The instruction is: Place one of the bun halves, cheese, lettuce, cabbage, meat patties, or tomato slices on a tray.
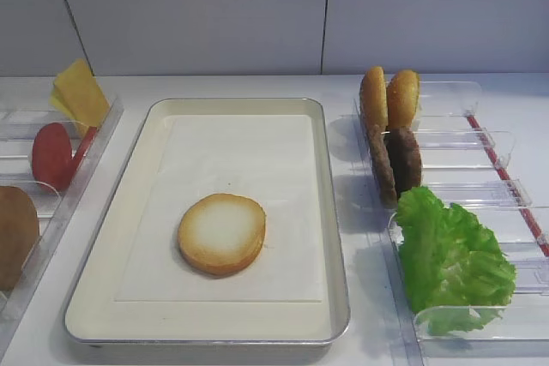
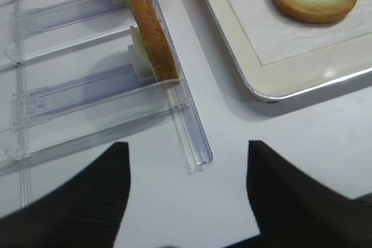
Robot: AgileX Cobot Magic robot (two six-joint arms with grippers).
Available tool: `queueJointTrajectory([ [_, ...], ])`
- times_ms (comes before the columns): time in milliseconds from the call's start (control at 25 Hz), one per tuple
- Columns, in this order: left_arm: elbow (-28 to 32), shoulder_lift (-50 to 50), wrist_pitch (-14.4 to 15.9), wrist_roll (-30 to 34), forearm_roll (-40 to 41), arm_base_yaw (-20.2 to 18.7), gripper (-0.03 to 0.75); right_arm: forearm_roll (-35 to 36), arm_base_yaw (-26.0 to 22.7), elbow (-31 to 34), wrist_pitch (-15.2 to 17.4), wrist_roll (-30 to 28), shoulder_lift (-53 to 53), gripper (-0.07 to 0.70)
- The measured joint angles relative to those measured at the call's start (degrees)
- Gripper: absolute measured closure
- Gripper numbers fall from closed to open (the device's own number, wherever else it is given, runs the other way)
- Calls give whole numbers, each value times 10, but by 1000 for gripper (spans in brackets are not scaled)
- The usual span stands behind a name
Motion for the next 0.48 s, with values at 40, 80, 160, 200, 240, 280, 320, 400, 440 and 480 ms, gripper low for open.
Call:
queueJointTrajectory([
  [40, 0, 0, 0, 1, 0, 0, 291, 0, 0, 0, 0, 0, 0, 311],
  [80, 0, 0, 0, 1, 0, 0, 291, 0, 0, 0, 0, 0, 0, 311],
  [160, 0, 0, 1, 1, 0, 0, 291, 0, 0, 0, 0, 0, 0, 311],
  [200, 0, 0, 1, 1, 0, 0, 291, 0, 0, 0, 0, 0, 0, 311],
  [240, 0, 0, 1, 1, 0, 0, 291, 0, 0, 0, 0, 0, 0, 311],
  [280, 0, 0, 1, 1, 0, 0, 291, 0, 0, 0, 0, 0, 0, 311],
  [320, 0, 0, 1, 1, 0, 0, 291, 0, 0, 0, 0, 0, 0, 311],
  [400, 0, 0, 1, 1, 0, 0, 291, 0, 0, 0, 0, 0, 0, 311],
  [440, 0, 0, 1, 1, 0, 1, 291, 0, 0, 0, 0, 0, 0, 311],
  [480, 0, 0, 1, 1, 0, 5, 291, 0, 0, 0, 0, 0, 0, 311],
])
